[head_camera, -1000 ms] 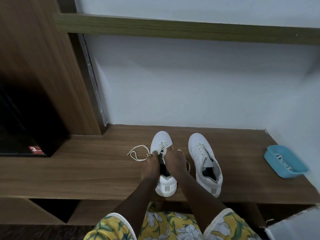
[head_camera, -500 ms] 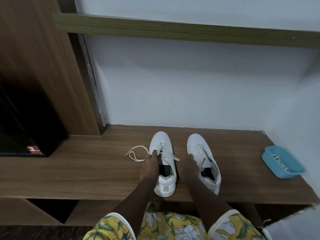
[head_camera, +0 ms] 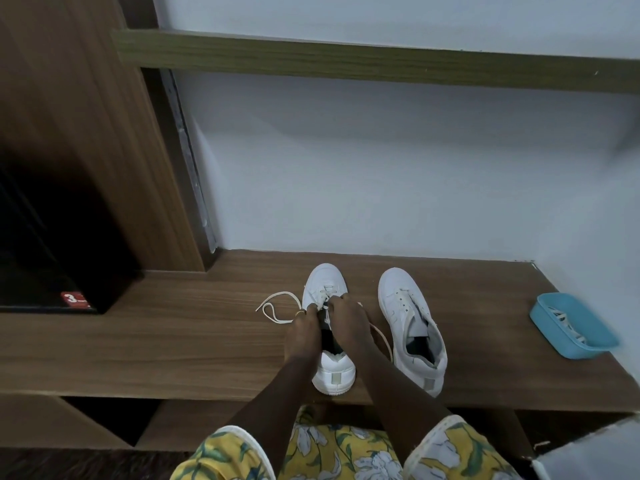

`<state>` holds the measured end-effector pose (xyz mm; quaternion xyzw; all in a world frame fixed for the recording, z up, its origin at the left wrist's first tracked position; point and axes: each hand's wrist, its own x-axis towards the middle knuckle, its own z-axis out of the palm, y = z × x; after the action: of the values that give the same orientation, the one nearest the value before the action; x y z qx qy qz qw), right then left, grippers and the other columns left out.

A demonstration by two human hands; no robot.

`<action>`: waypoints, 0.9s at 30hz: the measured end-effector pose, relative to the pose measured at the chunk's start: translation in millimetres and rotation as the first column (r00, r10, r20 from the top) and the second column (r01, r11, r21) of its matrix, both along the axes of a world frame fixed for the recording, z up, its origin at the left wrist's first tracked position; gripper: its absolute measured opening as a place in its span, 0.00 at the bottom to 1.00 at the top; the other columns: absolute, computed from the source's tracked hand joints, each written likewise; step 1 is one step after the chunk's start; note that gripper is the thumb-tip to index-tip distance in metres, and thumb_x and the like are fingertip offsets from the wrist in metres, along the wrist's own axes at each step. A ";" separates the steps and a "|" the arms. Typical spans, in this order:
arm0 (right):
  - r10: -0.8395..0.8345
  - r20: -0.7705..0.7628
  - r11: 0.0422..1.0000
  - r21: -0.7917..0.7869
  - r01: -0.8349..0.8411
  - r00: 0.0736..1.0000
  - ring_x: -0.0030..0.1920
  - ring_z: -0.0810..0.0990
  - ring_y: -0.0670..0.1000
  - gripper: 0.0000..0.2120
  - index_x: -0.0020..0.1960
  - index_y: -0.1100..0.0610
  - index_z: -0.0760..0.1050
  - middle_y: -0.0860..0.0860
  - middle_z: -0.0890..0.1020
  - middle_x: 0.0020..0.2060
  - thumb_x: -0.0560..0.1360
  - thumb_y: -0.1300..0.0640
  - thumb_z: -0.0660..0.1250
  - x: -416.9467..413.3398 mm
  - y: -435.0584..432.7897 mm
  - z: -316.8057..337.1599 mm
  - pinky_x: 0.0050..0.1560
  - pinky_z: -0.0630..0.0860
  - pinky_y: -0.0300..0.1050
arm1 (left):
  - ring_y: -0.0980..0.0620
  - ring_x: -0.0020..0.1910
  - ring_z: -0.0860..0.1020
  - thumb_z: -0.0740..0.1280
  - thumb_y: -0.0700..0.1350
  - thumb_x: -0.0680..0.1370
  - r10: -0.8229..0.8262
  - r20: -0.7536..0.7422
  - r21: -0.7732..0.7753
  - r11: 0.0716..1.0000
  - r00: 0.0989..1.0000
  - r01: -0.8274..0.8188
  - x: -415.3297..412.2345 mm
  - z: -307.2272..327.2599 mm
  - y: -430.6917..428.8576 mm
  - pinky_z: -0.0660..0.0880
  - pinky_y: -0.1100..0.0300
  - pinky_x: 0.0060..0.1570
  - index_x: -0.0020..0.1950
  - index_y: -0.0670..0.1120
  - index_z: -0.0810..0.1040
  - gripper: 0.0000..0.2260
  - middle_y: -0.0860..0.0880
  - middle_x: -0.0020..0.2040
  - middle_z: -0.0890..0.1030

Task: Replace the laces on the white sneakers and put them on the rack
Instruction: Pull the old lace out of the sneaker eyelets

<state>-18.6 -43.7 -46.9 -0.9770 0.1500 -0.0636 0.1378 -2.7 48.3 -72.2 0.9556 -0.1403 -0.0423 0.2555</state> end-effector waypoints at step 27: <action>-0.301 -0.042 0.953 -0.019 0.301 0.953 0.57 0.76 0.53 0.13 0.59 0.61 0.74 0.54 0.76 0.57 0.79 0.61 0.54 -23.8 -32.2 -12.6 0.56 0.72 0.44 | 0.44 0.54 0.78 0.53 0.39 0.81 0.031 0.022 0.069 0.997 0.999 -0.032 -0.8 -0.8 0.8 0.74 0.54 0.49 0.60 0.43 0.72 0.12 0.43 0.56 0.76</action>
<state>-42.4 -75.9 -59.4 -0.9447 0.2998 -0.0629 0.1170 -3.5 49.1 -73.0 0.9664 -0.1262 -0.0331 0.2216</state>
